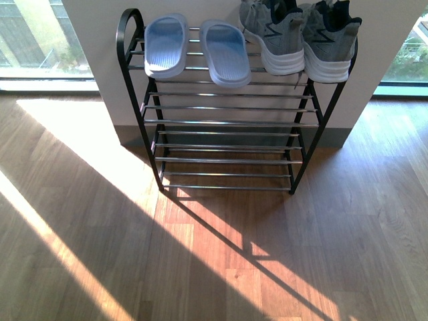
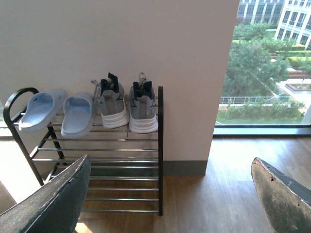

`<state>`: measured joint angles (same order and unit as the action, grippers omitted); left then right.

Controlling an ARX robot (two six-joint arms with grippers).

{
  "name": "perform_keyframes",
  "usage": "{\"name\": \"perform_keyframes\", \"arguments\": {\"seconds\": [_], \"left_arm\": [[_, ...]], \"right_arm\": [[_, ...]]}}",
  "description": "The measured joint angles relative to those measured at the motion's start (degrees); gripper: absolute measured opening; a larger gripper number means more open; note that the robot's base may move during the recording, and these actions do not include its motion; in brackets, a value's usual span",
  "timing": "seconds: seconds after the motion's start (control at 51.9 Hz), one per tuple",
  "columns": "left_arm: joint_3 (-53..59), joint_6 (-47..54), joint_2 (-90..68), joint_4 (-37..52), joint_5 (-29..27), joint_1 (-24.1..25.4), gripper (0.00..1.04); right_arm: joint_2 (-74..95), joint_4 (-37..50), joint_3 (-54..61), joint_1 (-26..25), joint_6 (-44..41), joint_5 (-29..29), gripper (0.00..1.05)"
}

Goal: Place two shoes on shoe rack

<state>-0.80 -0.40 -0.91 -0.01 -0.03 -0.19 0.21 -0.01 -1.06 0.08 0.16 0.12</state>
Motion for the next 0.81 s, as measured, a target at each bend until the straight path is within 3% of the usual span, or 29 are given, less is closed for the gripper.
{"name": "perform_keyframes", "arguments": {"seconds": [0.81], "left_arm": [[0.0,0.0,0.0,0.0,0.0,0.0,0.95]], "right_arm": [[0.0,0.0,0.0,0.0,0.0,0.0,0.96]]}}
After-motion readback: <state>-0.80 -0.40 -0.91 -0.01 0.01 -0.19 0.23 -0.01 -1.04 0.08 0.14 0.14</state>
